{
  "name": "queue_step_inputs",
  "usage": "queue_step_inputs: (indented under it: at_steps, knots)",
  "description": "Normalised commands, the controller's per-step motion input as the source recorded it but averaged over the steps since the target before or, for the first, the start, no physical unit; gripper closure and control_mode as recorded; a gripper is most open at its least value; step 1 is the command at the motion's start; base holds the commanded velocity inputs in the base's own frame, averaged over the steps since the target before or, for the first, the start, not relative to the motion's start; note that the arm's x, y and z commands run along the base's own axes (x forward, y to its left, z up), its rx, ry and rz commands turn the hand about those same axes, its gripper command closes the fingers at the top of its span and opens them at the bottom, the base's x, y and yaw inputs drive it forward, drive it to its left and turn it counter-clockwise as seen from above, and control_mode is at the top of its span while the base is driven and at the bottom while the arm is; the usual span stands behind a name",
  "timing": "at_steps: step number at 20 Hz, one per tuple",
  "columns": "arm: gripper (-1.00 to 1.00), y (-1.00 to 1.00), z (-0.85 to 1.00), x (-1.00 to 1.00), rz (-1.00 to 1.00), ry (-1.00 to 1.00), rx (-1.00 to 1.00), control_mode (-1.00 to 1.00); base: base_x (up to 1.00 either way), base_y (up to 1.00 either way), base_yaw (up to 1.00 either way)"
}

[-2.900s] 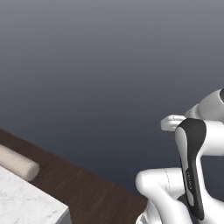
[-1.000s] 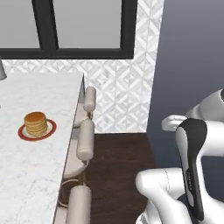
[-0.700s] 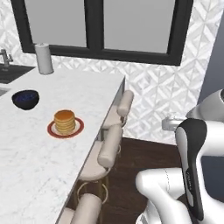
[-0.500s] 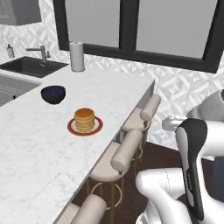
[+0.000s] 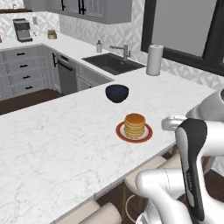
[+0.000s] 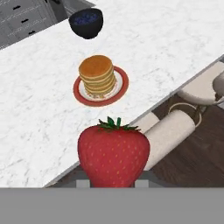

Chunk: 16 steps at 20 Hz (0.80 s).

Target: Take the strawberry from the fridge and place it on top of the pancake, located on the dining counter.

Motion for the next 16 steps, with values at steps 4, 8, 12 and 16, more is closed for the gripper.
queue_step_inputs:
  at_steps: [4, 8, 12, 16]
  knots:
    - [1.0, 0.0, 0.0, 0.0, 0.0, 0.0, 0.0, 1.0, 0.96, -0.42, 0.43]
    - [1.0, 0.0, 0.0, 0.0, 0.0, 0.0, 0.0, 1.0, 0.96, -0.31, 0.29]
    - [1.0, -0.03, 0.04, 1.0, 0.18, 0.01, 0.01, -1.0, 0.0, 0.0, 0.0]
    - [1.0, 0.0, -0.03, 1.0, 0.1, 0.14, 0.0, -1.0, 0.0, 0.0, 0.0]
